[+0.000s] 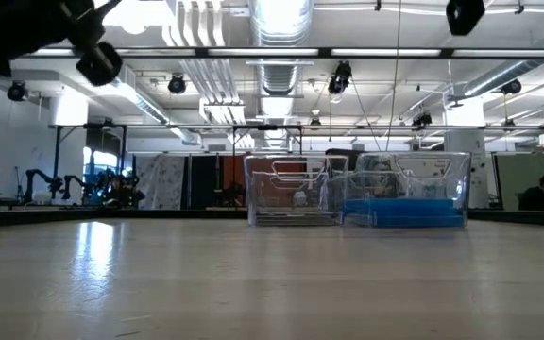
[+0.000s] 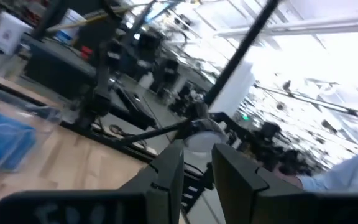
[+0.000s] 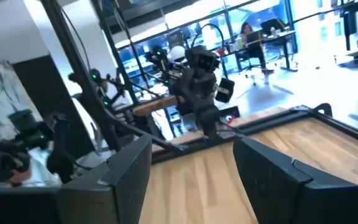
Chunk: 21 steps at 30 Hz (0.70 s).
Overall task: Pick & place jewel cases by type
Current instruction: Return to Home Position
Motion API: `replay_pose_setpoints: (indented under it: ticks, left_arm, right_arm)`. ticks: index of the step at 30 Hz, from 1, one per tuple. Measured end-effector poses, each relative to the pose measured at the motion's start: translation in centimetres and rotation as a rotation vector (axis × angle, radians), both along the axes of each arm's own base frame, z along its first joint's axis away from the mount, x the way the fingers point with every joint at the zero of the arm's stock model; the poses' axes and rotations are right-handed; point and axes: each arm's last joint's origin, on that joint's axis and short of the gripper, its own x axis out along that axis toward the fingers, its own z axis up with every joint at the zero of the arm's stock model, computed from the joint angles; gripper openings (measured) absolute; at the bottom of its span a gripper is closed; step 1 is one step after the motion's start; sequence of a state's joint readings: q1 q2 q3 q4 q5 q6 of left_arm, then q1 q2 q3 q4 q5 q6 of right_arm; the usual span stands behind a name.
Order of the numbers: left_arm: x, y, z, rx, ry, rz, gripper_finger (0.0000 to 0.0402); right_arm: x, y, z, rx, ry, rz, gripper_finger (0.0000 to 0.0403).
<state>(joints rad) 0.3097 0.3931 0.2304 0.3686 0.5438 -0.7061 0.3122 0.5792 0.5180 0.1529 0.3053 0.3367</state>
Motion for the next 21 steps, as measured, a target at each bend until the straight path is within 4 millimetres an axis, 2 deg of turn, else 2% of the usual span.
replay_pose_setpoints:
  ticks: [5, 10, 14, 15, 21]
  left_arm:
    - [-0.1, 0.2, -3.7, -0.102, 0.092, 0.085, 0.0067]
    - [-0.2, 0.2, -7.4, -0.200, 0.210, 0.088, 0.0067]
    - [-0.5, 0.0, -9.4, -0.252, 0.444, 0.101, 0.0067]
    - [-0.6, -0.3, -9.7, -0.257, 0.460, 0.096, 0.0067]
    - [-1.0, -1.8, -8.1, -0.210, 0.291, -0.005, 0.0067]
  right_arm:
    - [-0.1, -0.2, -3.7, 0.009, 0.003, -0.062, 0.0221]
    - [-0.2, -0.2, -6.5, -0.009, 0.076, -0.054, 0.0221]
    - [-0.2, -0.3, -8.3, -0.036, 0.128, -0.061, 0.0221]
    - [-0.2, -0.3, -8.8, -0.042, 0.142, -0.060, 0.0221]
    - [-0.5, -0.4, -11.7, -0.070, 0.224, -0.067, 0.0221]
